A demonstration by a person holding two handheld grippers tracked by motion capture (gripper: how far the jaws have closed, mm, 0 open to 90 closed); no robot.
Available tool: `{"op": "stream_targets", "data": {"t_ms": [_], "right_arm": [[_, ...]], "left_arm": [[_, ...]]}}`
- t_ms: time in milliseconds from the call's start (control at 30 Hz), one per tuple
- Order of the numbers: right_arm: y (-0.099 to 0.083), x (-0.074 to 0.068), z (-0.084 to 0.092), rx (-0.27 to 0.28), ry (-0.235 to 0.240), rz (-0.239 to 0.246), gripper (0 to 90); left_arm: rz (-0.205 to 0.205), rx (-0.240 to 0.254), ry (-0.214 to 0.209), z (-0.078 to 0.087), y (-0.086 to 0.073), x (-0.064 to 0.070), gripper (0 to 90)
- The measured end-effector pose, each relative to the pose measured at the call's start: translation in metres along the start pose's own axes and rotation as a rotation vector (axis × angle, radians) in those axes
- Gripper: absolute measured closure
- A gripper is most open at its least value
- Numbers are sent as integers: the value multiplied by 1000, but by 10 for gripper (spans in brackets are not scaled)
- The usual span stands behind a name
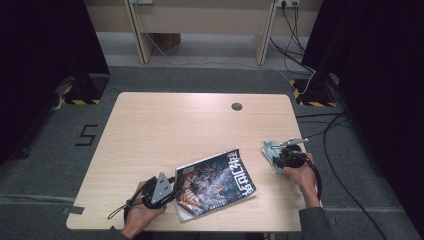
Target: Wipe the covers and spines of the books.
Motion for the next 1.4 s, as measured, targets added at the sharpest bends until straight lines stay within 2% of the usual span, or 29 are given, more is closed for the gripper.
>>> {"op": "stream_targets", "data": {"t_ms": [233,433,467,533,600,667,800,933,1067,1267,1400], "right_arm": [[0,-2,1,-24,4,27,642],[3,-6,3,-42,30,19,545],[5,-7,4,-35,31,14,518],[14,-7,10,13,24,-11,468],[21,-8,15,54,22,-10,445],[33,-15,20,120,47,-4,411],[54,-36,23,210,125,8,366],[72,-58,26,272,191,75,345],[88,-79,30,330,259,123,315],[112,-115,29,372,344,190,291],[123,-135,22,363,375,254,291]], "left_arm": [[2,-1,3,0,-1,0,709],[2,-1,2,0,-1,-1,708],[-1,-2,2,0,0,-1,708],[2,-2,1,-1,-1,-1,706],[5,-2,2,-1,-1,-1,706],[-3,-3,3,0,0,-1,706],[-4,0,4,0,0,0,706],[-3,3,5,0,0,0,707],[-13,2,7,0,1,0,708],[-15,1,7,0,1,0,709],[-23,4,7,0,2,1,709]]}}
Point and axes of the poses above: each handheld gripper's, and its own axes: z roughly backward along the jaws, y roughly out of its top, x roughly to its right, the point moved 6 cm from there along -z, roughly forward along the jaws, and after that the axes turned 14 degrees about z, right-handed, at the moved point
